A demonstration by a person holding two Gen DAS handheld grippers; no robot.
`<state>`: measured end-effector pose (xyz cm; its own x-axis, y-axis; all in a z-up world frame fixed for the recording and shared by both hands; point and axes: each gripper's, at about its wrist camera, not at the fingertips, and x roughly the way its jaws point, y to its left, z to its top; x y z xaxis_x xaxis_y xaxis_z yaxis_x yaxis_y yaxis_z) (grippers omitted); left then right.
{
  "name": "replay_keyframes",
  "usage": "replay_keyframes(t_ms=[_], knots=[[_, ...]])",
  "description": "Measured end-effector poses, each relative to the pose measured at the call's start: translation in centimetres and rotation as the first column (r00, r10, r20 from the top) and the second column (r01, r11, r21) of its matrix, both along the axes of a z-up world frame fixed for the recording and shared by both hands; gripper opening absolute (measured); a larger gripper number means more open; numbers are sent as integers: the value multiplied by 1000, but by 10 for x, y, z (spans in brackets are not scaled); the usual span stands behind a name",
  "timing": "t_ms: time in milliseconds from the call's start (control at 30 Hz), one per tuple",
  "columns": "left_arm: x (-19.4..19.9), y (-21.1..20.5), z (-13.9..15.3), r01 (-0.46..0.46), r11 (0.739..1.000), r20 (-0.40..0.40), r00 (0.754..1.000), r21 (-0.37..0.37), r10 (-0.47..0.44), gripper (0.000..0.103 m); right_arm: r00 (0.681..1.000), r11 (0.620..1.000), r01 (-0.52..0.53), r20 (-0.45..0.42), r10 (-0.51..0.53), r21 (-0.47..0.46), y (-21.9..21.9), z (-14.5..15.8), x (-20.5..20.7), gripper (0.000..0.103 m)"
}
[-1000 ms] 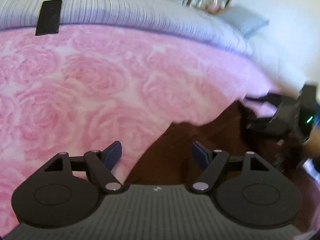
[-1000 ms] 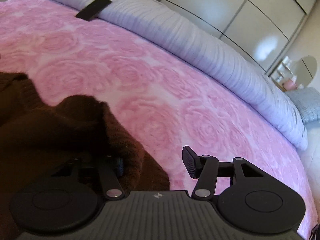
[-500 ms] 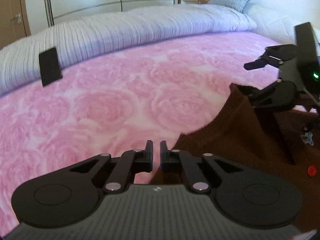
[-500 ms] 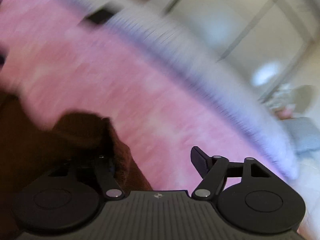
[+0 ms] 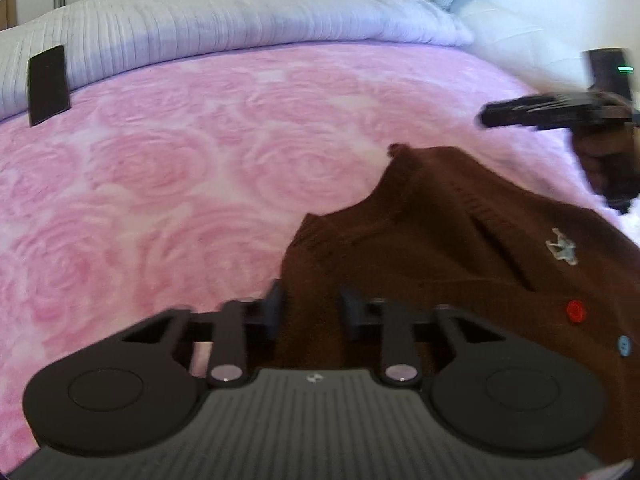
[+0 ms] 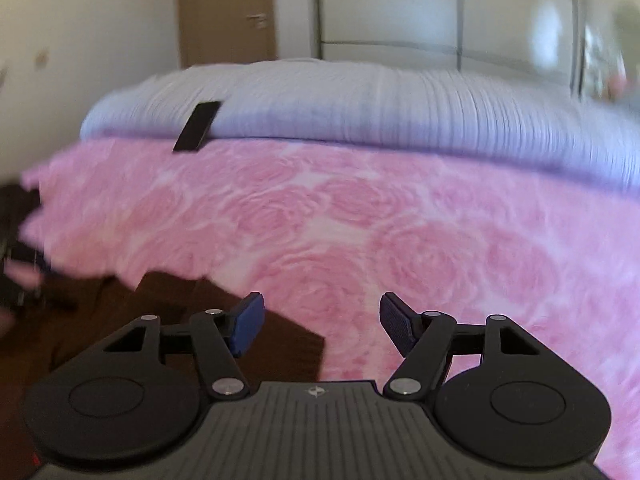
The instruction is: Fold clothes
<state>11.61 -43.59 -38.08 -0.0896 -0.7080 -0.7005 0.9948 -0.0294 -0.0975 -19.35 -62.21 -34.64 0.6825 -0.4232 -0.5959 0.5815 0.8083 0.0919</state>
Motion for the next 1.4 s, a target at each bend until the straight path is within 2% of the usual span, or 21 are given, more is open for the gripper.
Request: replay_keyframes(t_ms=[133,200,233,300,367,433,500,567,600,633,667,700,733,867,933,967,1067,1200,1267,1333,1400], knots=[[-1,4,-3,-7,1000,30,1000,-20,7,9,993,993,-88,-72,93,73,-19,-24,24,62],[-7,5,-1,-1,1000,63,998,-27,3,5,987,990,-126,-97,131,60,-16,-29,33,54],[-10,7,3,-6,999,89,996,-41,10,4,985,989,-137,-94,141,49,-13,-29,34,47],[-18,13,13,-24,995,170,985,-95,39,4,983,987,-159,-90,161,26,-7,-28,37,7],[-27,20,24,-44,986,267,960,-160,86,4,983,986,-168,-84,166,-18,0,-25,38,7],[-33,18,26,-61,980,342,931,-188,124,4,993,980,-108,-63,99,-165,9,-10,34,5],[-30,5,16,-87,988,355,926,-129,128,4,996,970,-64,-71,49,-235,12,-7,37,5],[-18,-7,3,-139,989,294,945,-43,145,6,988,974,-82,-146,52,-210,8,-19,50,8],[-11,-10,-1,-165,986,259,951,-25,166,8,979,978,-88,-197,49,-190,6,-28,56,9],[-4,-6,2,-192,981,220,955,-39,196,11,971,979,-78,-237,33,-186,6,-35,60,11],[2,1,7,-225,973,179,956,-51,231,21,969,979,-58,-246,9,-195,9,-37,59,21],[6,8,13,-247,967,155,955,-62,253,27,969,978,-35,-245,-17,-204,12,-36,55,26],[6,18,19,-254,965,153,953,-71,262,28,973,977,-4,-226,-45,-212,17,-30,48,35],[-2,67,42,-264,960,166,947,-92,276,28,979,973,39,-187,-83,-226,49,-1,13,43],[-12,95,51,-259,961,166,948,-96,272,34,980,978,40,-182,-78,-204,71,12,-13,48],[-19,110,54,-260,961,158,949,-97,272,43,982,982,48,-174,-80,-181,88,15,-26,52],[-43,160,56,-265,961,93,958,-79,272,46,986,995,42,-158,-56,-94,141,23,-65,59],[-84,217,43,-235,972,17,972,-26,235,46,979,997,69,-187,-76,-44,217,15,-115,59],[-110,234,28,-191,981,79,979,26,189,46,974,995,98,-205,-100,-19,249,8,-138,59],[-133,252,20,-173,984,164,972,30,166,46,961,992,128,-244,-126,-11,274,-1,-160,59],[-141,269,24,-189,982,149,971,14,185,46,952,983,184,-244,-183,-16,299,-2,-188,60]])
